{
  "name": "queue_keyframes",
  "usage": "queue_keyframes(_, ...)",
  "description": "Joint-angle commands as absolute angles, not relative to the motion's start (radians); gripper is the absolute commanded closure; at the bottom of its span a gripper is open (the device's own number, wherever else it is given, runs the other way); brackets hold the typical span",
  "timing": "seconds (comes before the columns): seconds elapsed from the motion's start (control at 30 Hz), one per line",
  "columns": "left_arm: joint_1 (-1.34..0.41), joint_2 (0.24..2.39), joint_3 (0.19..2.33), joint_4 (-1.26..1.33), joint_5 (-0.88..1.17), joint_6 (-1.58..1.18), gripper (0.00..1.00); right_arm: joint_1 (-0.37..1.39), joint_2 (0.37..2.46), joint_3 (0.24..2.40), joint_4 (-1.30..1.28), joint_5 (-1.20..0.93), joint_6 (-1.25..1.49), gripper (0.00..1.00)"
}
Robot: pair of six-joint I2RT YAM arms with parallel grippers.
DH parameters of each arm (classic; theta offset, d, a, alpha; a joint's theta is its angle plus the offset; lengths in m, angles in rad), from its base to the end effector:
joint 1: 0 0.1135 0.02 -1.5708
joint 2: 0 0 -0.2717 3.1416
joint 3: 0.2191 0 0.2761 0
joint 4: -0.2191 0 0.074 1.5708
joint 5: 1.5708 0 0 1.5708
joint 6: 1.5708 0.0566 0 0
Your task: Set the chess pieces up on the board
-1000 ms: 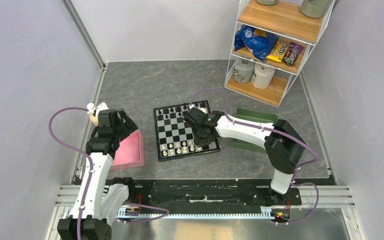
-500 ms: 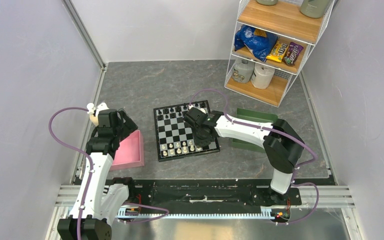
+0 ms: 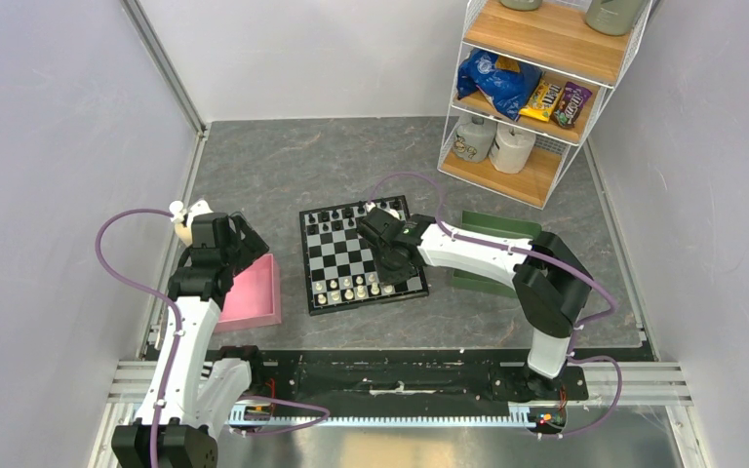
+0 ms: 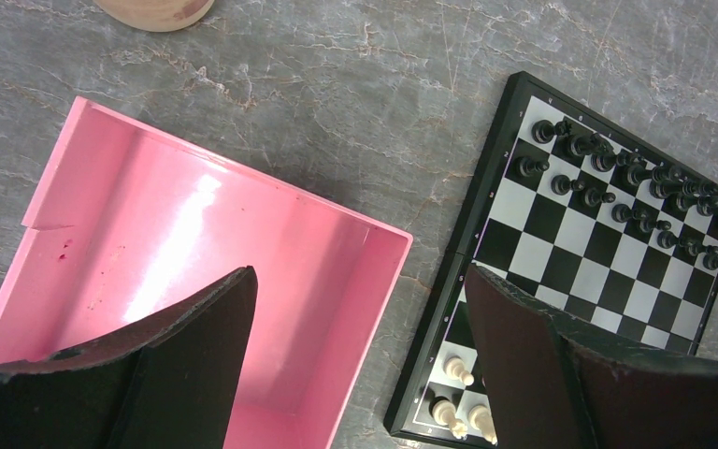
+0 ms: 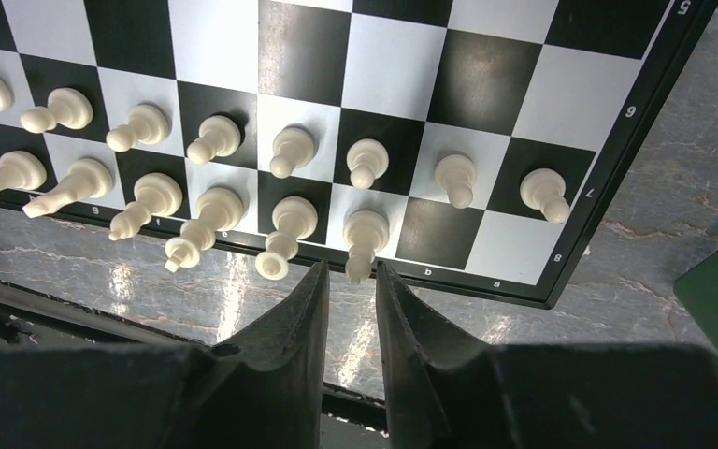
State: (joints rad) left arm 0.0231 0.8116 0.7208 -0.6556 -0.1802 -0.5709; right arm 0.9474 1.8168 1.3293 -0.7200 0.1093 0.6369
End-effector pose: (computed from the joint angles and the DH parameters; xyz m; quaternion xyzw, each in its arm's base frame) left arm 0.2017 0.0148 0.2579 -0.3015 0.8620 -0.0286 0.4064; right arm 0.2378 0.3201 0.1820 -0.1421 0.9718 0.0907 0.1649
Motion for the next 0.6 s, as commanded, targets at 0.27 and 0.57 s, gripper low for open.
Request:
queue_keyframes(0.27,0.027,0.813,0.742,-0.624,-0.174,-0.551,0.11,0.951,1.731,1.388,-0.738,0.174,0.638,0.62)
queue_keyframes(0.57,0.028,0.81,0.742,-0.624,-0.175,-0.55,0.11,0.793,1.536,1.308,-0.797,0.305,0.653,0.59)
